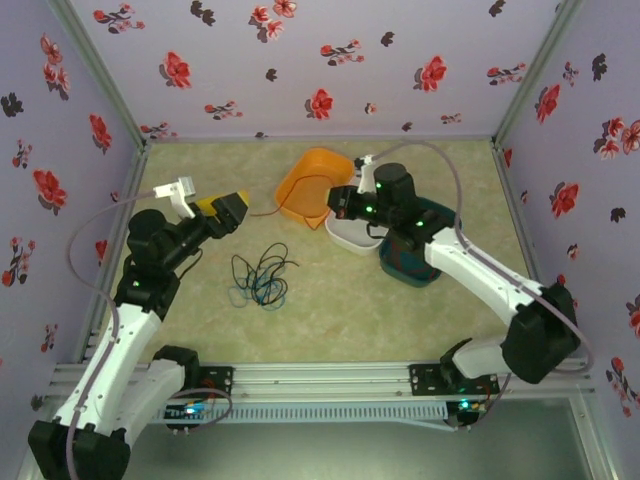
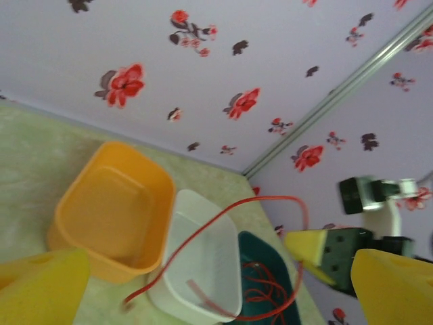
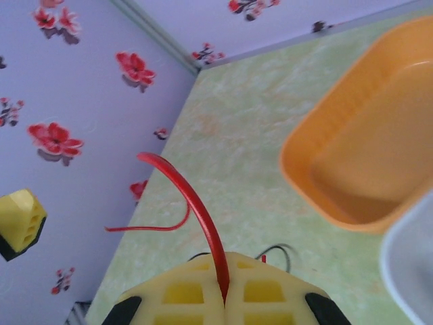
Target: Untangle the cables
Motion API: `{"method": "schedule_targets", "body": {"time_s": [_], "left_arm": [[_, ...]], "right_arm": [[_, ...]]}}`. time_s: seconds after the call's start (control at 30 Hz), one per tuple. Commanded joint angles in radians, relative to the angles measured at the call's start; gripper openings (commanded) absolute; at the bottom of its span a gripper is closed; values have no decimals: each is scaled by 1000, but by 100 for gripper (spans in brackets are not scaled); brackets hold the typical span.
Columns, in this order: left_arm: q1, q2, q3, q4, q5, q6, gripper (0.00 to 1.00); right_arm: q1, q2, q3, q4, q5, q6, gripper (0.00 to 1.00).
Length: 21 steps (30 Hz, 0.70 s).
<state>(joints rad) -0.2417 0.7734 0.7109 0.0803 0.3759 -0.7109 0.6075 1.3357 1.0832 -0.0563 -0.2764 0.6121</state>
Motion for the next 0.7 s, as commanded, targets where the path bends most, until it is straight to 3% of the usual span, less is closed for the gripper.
{"method": "schedule_targets", "body": {"time_s": [0.0,0.27,0.67], "left_arm": [[6,-45,-20,-57,-96,69,100],[6,-77,-51,-109,-176,110,100],[6,-41,-72,-84,-193,89,100]], "right_arm": [[-20,-93,-12,-162,118,-50,0],[-73,-262,56,-457,314,-111,0],[-129,-355,198,-841,544,-151,0]]}}
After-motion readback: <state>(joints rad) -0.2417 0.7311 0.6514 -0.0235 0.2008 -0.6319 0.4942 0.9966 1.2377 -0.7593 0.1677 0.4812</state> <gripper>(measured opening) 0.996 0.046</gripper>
